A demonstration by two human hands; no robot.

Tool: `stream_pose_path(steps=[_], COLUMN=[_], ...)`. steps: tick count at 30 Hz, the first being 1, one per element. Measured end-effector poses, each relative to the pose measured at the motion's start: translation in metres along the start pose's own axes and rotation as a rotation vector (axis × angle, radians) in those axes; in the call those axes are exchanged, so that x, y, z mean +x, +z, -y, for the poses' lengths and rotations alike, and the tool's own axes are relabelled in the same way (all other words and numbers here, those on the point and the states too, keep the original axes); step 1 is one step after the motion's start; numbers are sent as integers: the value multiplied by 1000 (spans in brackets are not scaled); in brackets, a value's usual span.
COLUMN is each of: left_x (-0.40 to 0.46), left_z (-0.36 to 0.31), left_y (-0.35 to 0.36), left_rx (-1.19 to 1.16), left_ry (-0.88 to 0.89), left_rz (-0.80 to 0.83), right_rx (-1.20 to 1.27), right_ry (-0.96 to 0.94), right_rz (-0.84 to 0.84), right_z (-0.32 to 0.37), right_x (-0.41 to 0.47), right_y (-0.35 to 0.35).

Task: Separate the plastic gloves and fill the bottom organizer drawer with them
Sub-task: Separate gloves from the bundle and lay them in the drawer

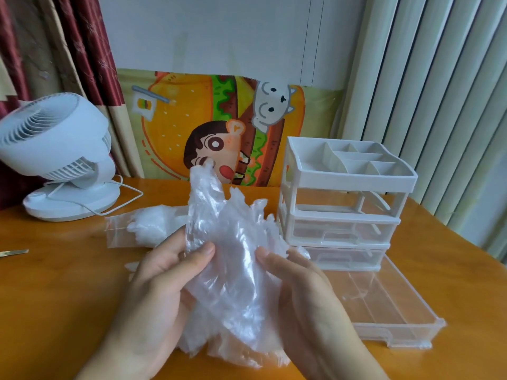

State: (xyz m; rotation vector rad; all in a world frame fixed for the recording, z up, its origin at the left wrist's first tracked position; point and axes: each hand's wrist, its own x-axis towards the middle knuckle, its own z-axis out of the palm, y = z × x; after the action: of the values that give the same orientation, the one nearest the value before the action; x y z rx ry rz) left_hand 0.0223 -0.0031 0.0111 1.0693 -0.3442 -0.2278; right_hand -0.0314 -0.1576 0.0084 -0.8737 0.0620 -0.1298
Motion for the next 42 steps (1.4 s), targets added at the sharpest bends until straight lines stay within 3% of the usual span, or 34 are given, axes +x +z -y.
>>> stream_pose_path(steps=[5,8,14,16,20,24,30,34,39,42], left_x=[-1,1,7,6,2,4,3,1,4,6], left_z=[0,-2,-5,-3,1,4,-3,0,4,4], left_y=[0,-1,-8,-7,-3,-7,-7,-9,-4,-9], left_rx=[11,-91,-223,-198,-111,10,51,85,238,272], left_ry=[-10,43,80,64,11,-33,-175,-311,-163,-104], left_rz=[-16,-76,-92,-63,13,21,1,38,-103,-133], right_rx=[-50,-152,-205,-171,-21,-27,-107,-282,-307,-292], right_ry=[-233,-211,180,218,58,-80,-213,-199,-258,-345], right_rz=[-198,-296,70,177,156,-22,-197,-145,-138,-251], right_z=[8,4,1,3,5,13,19,12,13,23], right_x=[9,11,2,0,-1,0,2,3,6,5], right_y=[-11,-9,-2,-2,-2,-8,-12,-12,-15,-19])
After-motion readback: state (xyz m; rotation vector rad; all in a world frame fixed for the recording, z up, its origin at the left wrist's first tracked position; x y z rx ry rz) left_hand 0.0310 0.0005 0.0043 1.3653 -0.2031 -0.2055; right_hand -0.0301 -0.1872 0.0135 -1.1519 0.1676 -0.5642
